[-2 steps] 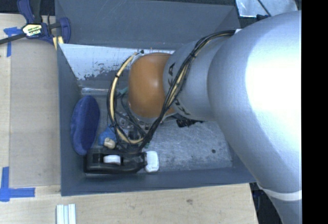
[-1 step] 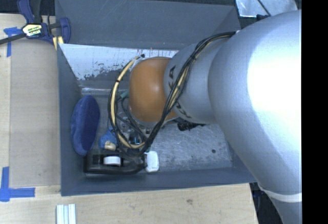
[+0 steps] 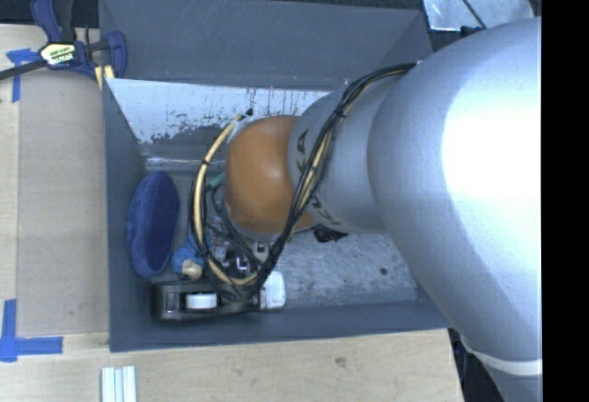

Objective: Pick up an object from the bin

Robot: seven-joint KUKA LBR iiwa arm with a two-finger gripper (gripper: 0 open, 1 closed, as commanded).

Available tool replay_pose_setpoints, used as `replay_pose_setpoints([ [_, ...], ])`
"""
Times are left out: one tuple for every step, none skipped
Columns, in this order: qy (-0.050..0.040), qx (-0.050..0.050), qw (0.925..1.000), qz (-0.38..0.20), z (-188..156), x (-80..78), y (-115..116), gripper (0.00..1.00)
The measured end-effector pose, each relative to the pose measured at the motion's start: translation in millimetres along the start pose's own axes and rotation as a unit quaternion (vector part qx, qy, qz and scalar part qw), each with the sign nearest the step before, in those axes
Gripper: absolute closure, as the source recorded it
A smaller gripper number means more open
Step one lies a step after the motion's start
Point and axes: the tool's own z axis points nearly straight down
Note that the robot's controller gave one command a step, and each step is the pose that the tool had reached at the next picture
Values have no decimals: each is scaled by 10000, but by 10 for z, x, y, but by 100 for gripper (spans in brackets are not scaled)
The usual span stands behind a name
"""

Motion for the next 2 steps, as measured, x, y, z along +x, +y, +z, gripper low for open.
replay_pose_setpoints([
  [129, 25, 9998, 139, 51, -182, -41, 100],
  [150, 29, 9997, 198, 58, -222, -38, 100],
])
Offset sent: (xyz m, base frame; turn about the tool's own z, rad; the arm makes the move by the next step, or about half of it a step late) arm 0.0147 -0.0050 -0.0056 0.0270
